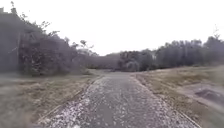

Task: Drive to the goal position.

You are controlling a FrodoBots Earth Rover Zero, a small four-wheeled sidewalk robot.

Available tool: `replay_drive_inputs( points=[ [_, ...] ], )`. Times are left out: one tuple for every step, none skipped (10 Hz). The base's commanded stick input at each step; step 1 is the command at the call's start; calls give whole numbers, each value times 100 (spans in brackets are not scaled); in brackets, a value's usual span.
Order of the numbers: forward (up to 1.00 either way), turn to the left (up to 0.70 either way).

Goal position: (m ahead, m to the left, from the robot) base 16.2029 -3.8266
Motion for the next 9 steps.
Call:
replay_drive_inputs(
  points=[
    [45,0],
    [45,0],
    [45,0],
    [45,0],
    [45,0],
    [45,0],
    [45,0],
    [45,0],
    [45,0]
  ],
)
